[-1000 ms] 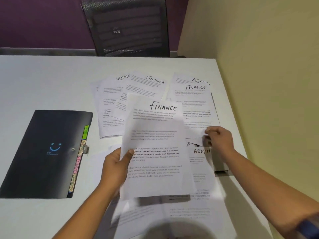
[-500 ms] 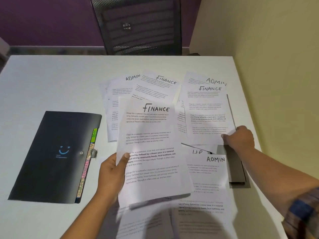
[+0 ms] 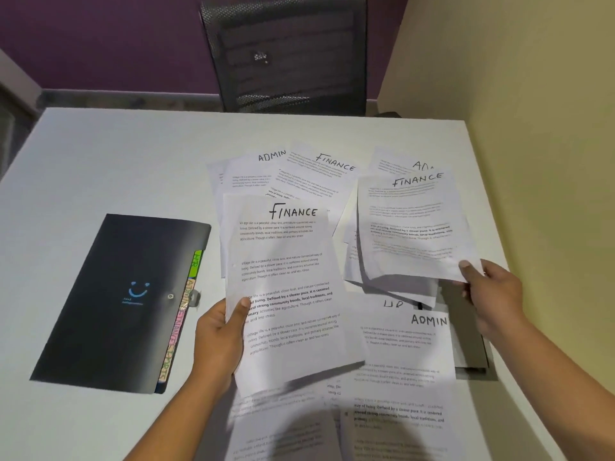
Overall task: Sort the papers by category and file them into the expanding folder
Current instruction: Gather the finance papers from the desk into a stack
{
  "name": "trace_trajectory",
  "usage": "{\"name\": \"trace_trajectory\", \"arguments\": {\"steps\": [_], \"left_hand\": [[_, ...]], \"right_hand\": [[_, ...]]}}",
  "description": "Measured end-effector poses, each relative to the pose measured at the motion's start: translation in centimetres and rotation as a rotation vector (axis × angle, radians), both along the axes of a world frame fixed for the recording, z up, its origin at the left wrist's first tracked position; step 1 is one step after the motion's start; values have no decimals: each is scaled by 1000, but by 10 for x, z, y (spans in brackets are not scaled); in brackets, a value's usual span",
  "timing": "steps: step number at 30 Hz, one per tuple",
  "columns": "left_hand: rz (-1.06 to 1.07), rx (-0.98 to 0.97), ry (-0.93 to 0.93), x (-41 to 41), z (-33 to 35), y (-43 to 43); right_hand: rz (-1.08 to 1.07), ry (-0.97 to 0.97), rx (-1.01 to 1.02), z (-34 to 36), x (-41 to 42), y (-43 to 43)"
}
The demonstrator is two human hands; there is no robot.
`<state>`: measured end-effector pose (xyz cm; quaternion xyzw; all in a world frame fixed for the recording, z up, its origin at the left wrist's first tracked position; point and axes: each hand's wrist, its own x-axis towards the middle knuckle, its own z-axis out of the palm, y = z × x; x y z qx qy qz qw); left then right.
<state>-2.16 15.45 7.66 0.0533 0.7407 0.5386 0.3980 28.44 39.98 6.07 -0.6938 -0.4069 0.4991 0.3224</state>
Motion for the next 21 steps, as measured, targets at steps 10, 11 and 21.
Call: {"name": "trace_trajectory", "arguments": {"steps": [10,11,21], "left_hand": [[24,18,-143,10,-11,6],[28,24,-164,11,-10,7],[-80,76,-315,14,-3,12]], "right_hand": [[146,228,-242,29,-18,-140],[196,213,-244,30,-20,-148],[414,288,-317,23,-54,-112]]}}
